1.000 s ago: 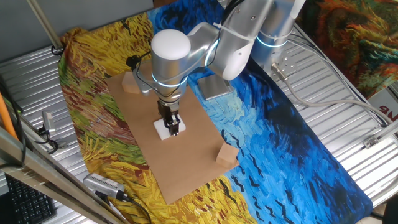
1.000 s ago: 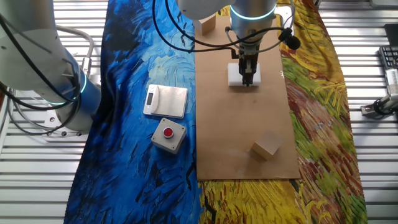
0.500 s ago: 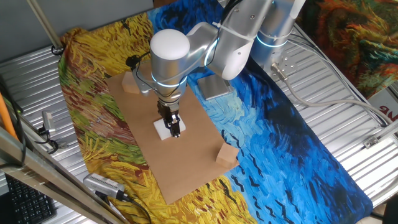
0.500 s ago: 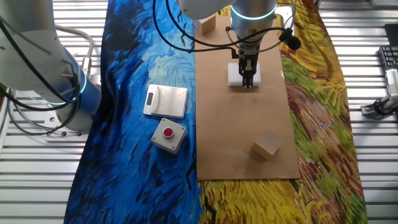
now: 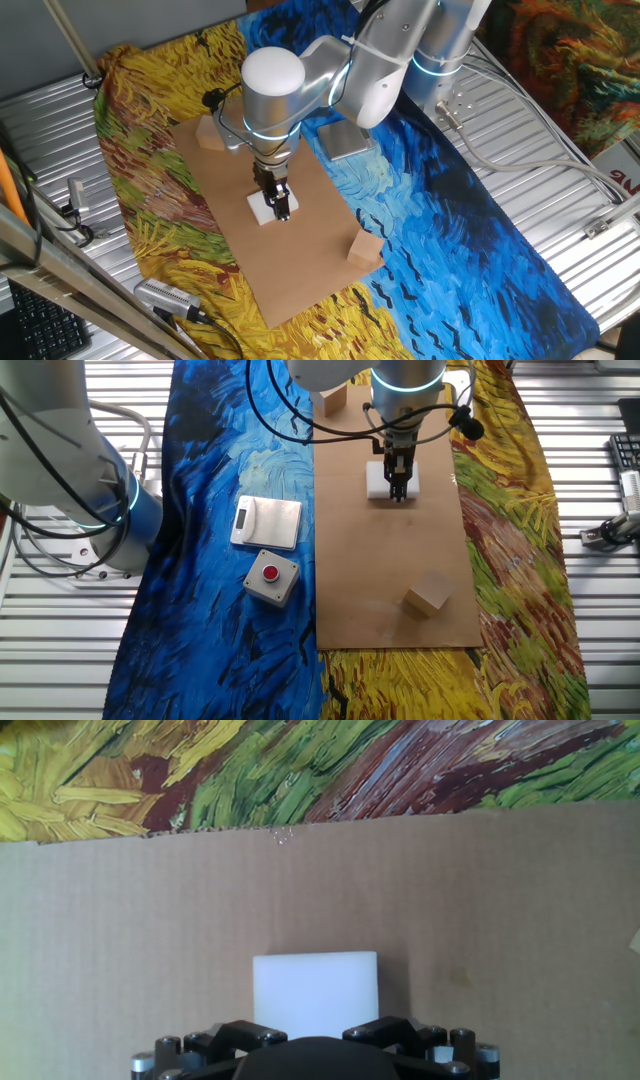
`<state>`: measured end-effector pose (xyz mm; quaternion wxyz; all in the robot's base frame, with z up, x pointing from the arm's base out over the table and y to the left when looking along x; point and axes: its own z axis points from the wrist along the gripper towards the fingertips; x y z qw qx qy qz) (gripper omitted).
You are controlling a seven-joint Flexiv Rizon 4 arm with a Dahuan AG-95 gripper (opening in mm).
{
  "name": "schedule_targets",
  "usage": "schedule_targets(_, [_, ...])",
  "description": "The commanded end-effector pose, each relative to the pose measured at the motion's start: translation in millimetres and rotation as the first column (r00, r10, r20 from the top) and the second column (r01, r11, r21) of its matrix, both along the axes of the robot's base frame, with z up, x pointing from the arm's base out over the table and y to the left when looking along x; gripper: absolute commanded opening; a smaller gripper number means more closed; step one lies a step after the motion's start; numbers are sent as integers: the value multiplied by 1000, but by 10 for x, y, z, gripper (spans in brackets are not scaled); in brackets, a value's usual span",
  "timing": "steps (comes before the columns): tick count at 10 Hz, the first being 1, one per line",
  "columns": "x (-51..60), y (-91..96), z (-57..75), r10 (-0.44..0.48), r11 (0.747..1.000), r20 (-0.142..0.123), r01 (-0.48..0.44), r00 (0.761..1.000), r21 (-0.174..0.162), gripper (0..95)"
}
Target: Clean the tabletop with a sponge
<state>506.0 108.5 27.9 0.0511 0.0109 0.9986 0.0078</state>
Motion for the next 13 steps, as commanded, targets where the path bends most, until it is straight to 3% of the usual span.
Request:
schedule_targets(1, [-1,-1,1,0,1000,0,0,1000,-1,950])
schedule_targets(12, [-1,-1,1,0,1000,0,0,1000,-1,950])
schedule_targets(13, [32,-19,320,-12,1000,-49,12,999,-3,760])
